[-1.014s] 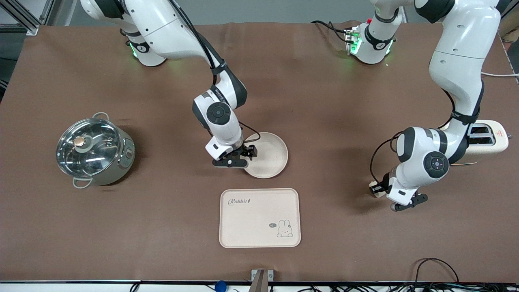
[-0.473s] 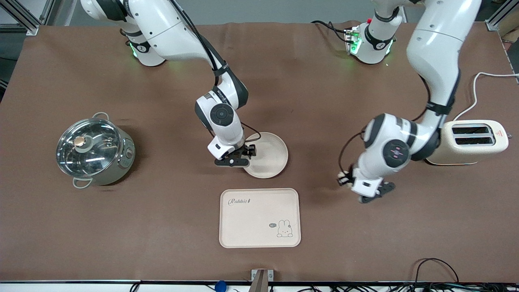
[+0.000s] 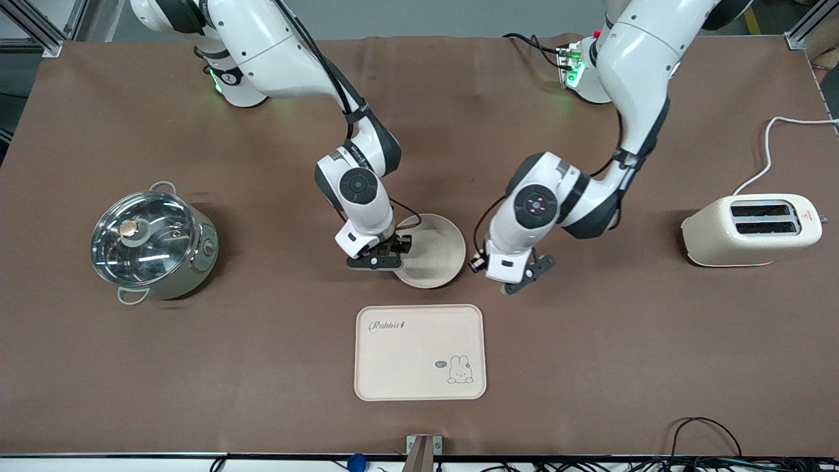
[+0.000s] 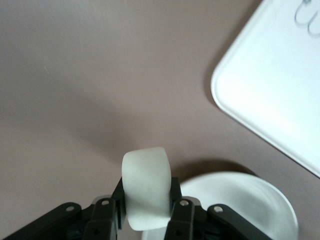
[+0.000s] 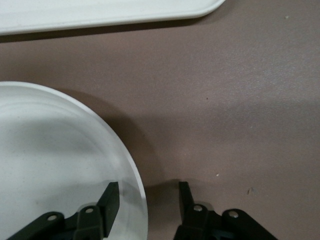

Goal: Place bun in plate and plate on tray
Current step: 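Carry the bun with the left gripper over the white plate, then open the left gripper to drop the bun onto the plate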

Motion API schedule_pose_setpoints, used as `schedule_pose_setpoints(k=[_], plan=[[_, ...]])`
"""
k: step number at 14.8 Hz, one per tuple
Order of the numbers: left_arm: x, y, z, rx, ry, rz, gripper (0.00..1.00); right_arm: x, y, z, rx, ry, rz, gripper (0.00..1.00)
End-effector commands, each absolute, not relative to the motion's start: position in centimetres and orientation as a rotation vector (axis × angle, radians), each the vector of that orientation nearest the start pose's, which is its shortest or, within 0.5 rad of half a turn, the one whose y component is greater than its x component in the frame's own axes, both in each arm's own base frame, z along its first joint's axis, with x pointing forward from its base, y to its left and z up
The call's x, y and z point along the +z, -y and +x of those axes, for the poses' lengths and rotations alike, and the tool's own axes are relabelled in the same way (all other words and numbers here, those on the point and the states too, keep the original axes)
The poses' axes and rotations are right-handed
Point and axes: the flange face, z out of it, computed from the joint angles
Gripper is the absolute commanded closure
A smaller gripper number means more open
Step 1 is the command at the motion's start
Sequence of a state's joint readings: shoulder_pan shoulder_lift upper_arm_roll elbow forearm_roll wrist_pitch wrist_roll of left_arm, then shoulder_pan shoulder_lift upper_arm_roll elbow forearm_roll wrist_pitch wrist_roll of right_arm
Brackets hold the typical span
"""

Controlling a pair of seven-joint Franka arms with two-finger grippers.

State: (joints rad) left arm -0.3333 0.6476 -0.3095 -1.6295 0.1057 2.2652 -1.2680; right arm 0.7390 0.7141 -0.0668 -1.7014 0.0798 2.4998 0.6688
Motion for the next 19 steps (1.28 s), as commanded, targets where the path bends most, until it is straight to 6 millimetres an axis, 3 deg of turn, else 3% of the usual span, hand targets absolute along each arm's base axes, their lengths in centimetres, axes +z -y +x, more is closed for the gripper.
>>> schedule_pose_setpoints(k=[1, 5, 7, 8, 9, 10, 11, 14, 17, 19], plan=[[24.4, 43.0, 56.3, 0.125, 1.075, -3.042, 0.63, 19.2, -42.9, 52.9, -0.107, -0.077, -3.08, 0.46], [21.9, 46.6, 54.3, 0.119, 1.142, -3.072, 0.63, 19.3, -43.2, 52.8, -0.109, -0.07, -3.079, 0.49], [20.8, 47.4, 53.6, 0.123, 1.139, -3.082, 0.55, 19.3, -43.1, 52.9, -0.111, -0.07, -3.078, 0.54], [20.7, 47.4, 53.6, 0.121, 1.133, -3.082, 0.44, 19.3, -43.1, 52.9, -0.111, -0.07, -3.078, 0.59], [20.8, 47.4, 53.6, 0.114, 1.128, -3.084, 0.13, 19.4, -43.2, 52.8, -0.112, -0.067, -3.077, 0.6], [21.3, 47.4, 53.7, 0.102, 1.112, -3.096, 0.0, 19.3, -43.2, 52.8, -0.112, -0.067, -3.077, 0.6], [22.2, 47.3, 54.1, 0.085, 1.118, -3.105, 0.0, 19.3, -43.2, 52.8, -0.112, -0.067, -3.077, 0.62], [28.0, 45.5, 56.7, -0.02, 1.171, -3.13, 0.0, 19.4, -43.3, 52.9, -0.114, -0.067, -3.076, 0.67], [33.6, 39.2, 60.7, -0.114, 1.07, -3.155, 0.0, 19.5, -43.3, 53.0, -0.119, -0.064, -3.073, 0.73], [36.9, 34.6, 62.5, -0.143, 0.917, -3.161, 0.0, 19.5, -43.3, 53.0, -0.119, -0.064, -3.073, 0.84]])
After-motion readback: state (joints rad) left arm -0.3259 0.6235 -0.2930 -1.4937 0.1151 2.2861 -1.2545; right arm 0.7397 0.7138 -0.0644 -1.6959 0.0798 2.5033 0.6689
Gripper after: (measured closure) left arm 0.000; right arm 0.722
